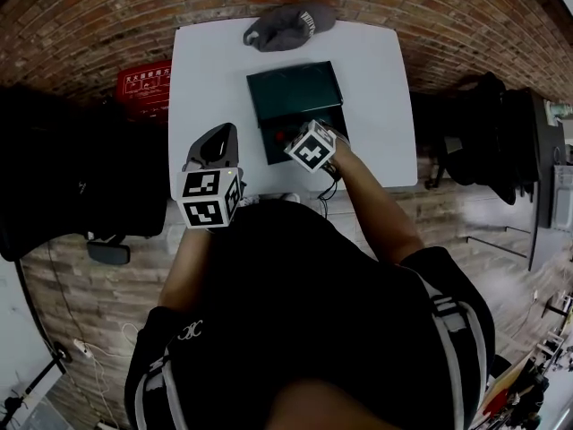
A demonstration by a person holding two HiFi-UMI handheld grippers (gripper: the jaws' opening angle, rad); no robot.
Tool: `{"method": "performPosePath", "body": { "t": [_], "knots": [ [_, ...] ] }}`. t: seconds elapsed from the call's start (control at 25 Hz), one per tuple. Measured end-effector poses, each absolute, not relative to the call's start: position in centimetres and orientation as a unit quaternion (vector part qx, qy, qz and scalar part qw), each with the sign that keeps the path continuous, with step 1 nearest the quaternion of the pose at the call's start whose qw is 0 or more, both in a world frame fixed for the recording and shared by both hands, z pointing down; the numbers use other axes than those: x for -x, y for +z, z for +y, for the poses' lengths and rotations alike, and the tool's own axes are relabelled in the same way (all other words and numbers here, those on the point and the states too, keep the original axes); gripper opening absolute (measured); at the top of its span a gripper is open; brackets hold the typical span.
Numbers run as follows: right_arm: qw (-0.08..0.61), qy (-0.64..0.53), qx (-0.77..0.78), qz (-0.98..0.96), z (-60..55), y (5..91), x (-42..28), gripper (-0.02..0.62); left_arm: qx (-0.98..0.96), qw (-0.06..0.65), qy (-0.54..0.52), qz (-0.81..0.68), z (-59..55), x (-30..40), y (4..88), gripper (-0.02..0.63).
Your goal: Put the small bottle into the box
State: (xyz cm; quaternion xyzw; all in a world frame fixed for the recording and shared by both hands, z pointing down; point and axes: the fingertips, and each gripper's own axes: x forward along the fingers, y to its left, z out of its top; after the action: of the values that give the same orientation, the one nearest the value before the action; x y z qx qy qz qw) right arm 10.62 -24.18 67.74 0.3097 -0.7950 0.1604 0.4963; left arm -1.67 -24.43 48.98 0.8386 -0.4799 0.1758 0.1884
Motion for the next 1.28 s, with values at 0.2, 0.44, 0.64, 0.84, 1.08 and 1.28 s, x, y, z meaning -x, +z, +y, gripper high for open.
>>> {"method": "performPosePath", "body": {
  "t": [0.2, 0.44, 0.64, 0.84, 1.08, 1.28],
  "knots": [
    [0.340, 0.161, -0.415, -0.828, -26.8, 61.2, -11.8, 0.040, -0.846, 0.185, 0.179, -0.468, -24.7, 0.4, 49.0, 0.012],
    [0.145, 0.098, -0.565, -0.806, -28.6, 50.6, -16.2, 0.029, -0.854, 0.176, 0.161, -0.462, -25.8, -0.8, 48.2, 0.012],
    [0.039, 0.075, -0.640, -0.763, -27.1, 44.4, -20.3, 0.029, -0.860, 0.169, 0.140, -0.460, -26.8, -1.9, 47.1, 0.012],
    [-0.007, 0.048, -0.689, -0.723, -25.0, 41.4, -22.7, 0.029, -0.869, 0.150, 0.120, -0.455, -28.0, -3.2, 45.6, 0.012],
    [0.001, 0.042, -0.708, -0.705, -24.5, 41.8, -23.5, 0.029, -0.882, 0.138, 0.107, -0.438, -29.0, -4.9, 44.7, 0.012],
    [0.003, 0.035, -0.711, -0.702, -24.5, 41.3, -24.1, 0.029, -0.886, 0.135, 0.097, -0.432, -29.5, -5.6, 44.2, 0.012]
  ]
}}
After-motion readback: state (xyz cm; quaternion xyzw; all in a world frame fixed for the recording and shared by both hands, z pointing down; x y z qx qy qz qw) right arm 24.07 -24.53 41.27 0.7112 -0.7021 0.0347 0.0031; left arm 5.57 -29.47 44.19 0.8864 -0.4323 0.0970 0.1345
